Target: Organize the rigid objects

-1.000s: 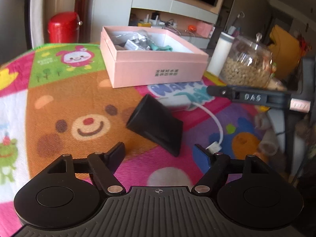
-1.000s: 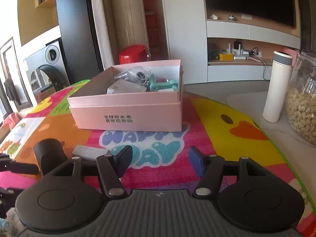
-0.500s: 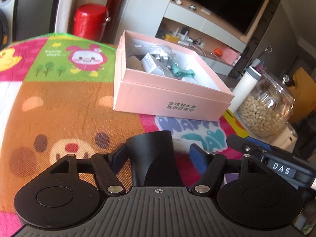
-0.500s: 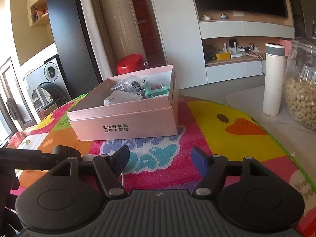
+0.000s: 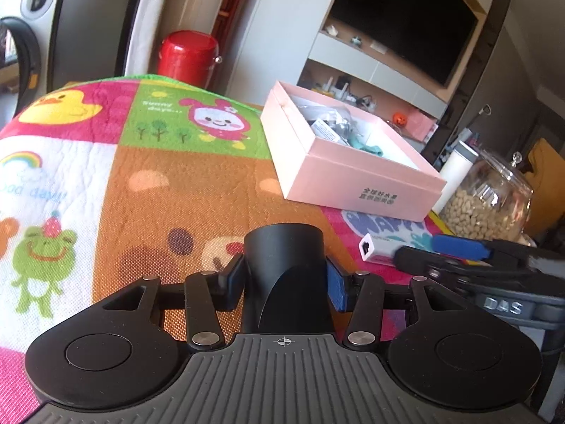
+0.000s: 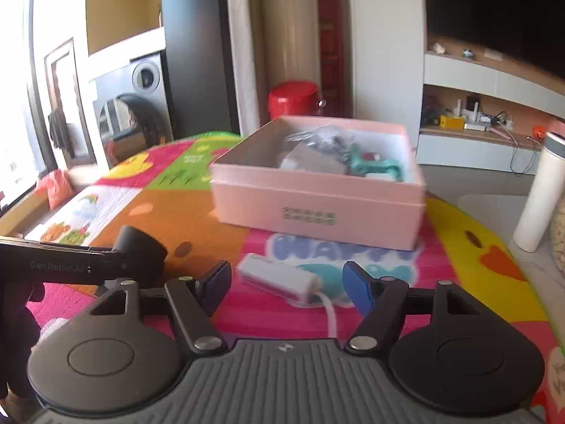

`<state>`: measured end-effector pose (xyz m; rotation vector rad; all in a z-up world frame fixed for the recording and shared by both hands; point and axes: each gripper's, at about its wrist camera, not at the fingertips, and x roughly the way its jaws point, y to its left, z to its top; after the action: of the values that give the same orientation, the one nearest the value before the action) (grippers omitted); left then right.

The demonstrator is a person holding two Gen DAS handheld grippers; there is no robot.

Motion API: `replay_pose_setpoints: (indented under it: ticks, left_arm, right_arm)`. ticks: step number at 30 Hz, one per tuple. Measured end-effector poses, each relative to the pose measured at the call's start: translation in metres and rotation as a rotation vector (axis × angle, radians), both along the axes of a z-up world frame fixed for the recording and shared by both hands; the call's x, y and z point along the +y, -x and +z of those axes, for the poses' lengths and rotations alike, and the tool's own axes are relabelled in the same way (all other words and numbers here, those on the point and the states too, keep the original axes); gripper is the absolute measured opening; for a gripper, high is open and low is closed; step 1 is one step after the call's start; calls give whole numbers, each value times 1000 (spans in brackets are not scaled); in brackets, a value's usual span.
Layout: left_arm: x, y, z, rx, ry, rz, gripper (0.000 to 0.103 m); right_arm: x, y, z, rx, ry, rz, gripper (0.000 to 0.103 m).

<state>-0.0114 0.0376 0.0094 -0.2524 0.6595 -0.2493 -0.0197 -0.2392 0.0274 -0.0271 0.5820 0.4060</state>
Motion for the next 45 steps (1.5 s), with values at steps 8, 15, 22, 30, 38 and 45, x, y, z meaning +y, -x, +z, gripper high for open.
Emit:
replay_pose_setpoints:
  ticks: [8,15,22,30,38,45]
  left_arm:
    - [-1,3,-3,-22,-7,-12,52]
    - [0,3,-3,-23,-2,-12,52]
    - [-2,4,-3,-25,-11,-7,52]
    - [-6,13,1,-16,-47,-26,52]
    - [-23,-10,105,-218,-66,-102,52]
    - [-46,-114,148,-131,-55,-126,53]
  right_arm:
    - [21,-29,-13,91,50,-76,70]
    - [22,-27,-11,70,61,-39,62]
    - [6,12,25,-96,41,30,62]
    - [-29,44,53,-193,3,1,62]
    - [-71,57,64,-250,-26,-78,62]
    - [-74,52,58,-227,-54,-97,62]
